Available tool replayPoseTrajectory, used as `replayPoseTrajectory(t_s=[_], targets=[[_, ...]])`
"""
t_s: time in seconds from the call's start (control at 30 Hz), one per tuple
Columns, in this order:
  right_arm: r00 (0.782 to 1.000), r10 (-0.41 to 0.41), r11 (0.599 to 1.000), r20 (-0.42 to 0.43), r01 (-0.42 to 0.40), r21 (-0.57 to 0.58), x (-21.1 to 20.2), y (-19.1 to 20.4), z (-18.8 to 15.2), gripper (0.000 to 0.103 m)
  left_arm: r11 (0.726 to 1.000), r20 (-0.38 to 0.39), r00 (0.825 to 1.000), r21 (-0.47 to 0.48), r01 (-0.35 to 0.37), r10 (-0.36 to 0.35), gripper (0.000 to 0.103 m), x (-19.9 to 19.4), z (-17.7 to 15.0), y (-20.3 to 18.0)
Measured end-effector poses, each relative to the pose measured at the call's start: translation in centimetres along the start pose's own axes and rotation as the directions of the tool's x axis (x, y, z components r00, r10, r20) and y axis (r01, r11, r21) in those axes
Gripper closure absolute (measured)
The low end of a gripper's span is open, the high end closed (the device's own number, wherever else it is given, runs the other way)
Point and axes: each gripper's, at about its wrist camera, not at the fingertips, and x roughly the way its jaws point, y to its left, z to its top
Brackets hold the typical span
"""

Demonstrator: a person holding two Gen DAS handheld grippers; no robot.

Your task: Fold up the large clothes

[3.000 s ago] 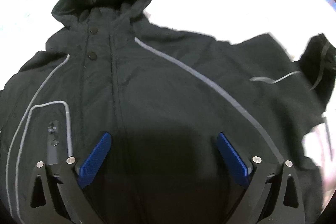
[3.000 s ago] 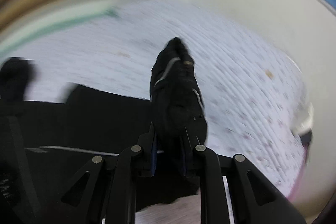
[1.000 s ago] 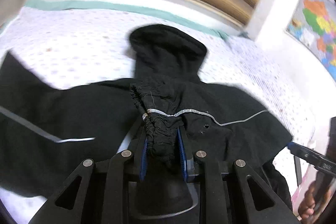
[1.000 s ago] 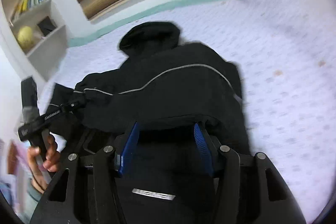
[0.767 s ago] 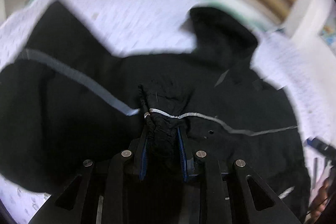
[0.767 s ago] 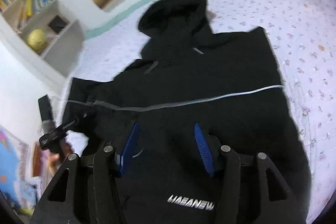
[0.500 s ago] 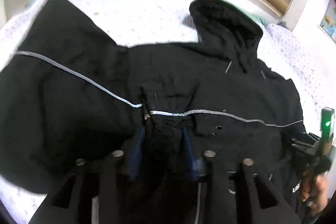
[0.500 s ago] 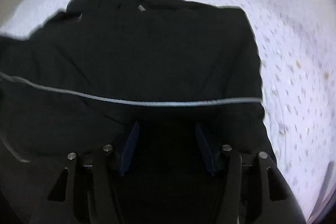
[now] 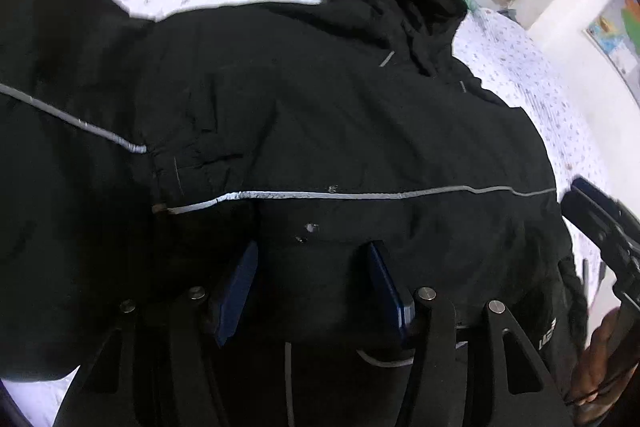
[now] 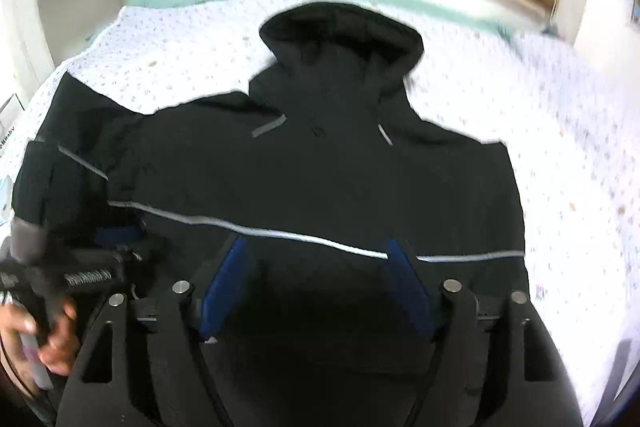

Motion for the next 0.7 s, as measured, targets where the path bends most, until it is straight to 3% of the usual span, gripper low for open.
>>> replayPoseTrajectory(t_s=[0.13, 0.2, 0.27, 0.33, 0.4, 0.5, 0.53, 0.57, 0.63, 0.67, 0.7], targets=[[0.998, 0.012, 0.999, -0.069, -0.008, 0.047, 3.5, 0.4, -1.7, 0.028, 0.999, 0.042, 0.999, 0.034, -0.030, 0.029, 0.045, -1.0, -0.3, -0.8], [0.984, -0.002, 0.999, -0.176, 0.010, 0.043, 9.3, 0.4, -3.1, 0.023, 0.998, 0.085, 0.996, 0.063, -0.010, 0.005, 0.045, -3.0, -0.8, -1.3], [0.997, -0.002, 0.999, -0.083, 0.005, 0.032, 9.5, 0.3, -4.2, 0.020, 0.994, 0.146, 0.988, 0.099, 0.041, -0.055, 0.045, -6.1, -1.5, -1.8], [0.997, 0.003, 0.999, -0.074, 0.000, 0.038, 9.2, 0.0, -4.2, 0.020, 0.990, 0.230, 0.968, 0.125, 0.071, -0.098, 0.045, -10.0, -2.0, -1.5], [0.998, 0.014, 0.999, -0.066, -0.011, 0.045, 9.2, -0.2, -4.4, 0.020, 0.992, 0.314, 0.946, 0.112, 0.050, -0.083, 0.044, -14.0, -1.9, -0.3], [0.998, 0.019, 0.999, -0.057, -0.016, 0.051, 9.1, -0.5, -4.5, 0.019, 0.998, 0.431, 0.900, -0.023, -0.056, 0.061, 0.037, -19.0, -1.3, 4.4], [0.998, 0.017, 0.999, -0.054, -0.014, 0.050, 8.9, -0.7, -4.6, 0.019, 0.988, 0.460, 0.875, -0.102, -0.112, 0.147, 0.035, -20.2, -1.1, 6.8], [0.999, 0.017, 0.999, -0.052, -0.014, 0.050, 8.7, -0.9, -4.8, 0.019, 0.969, 0.463, 0.855, -0.185, -0.163, 0.232, 0.031, -20.9, -1.0, 9.3], [0.999, 0.018, 0.999, -0.049, -0.015, 0.052, 8.9, -0.6, -4.7, 0.018, 0.894, 0.403, 0.821, -0.362, -0.263, 0.404, 0.031, -21.7, -0.9, 15.0], [0.999, 0.019, 0.998, -0.048, -0.017, 0.053, 9.2, -0.2, -4.4, 0.018, 0.852, 0.371, 0.804, -0.434, -0.292, 0.464, 0.031, -21.8, -1.1, 17.9], [0.999, 0.021, 0.998, -0.047, -0.018, 0.054, 9.1, -0.1, -4.4, 0.017, 0.828, 0.350, 0.798, -0.472, -0.303, 0.491, 0.031, -21.8, -1.3, 20.0]])
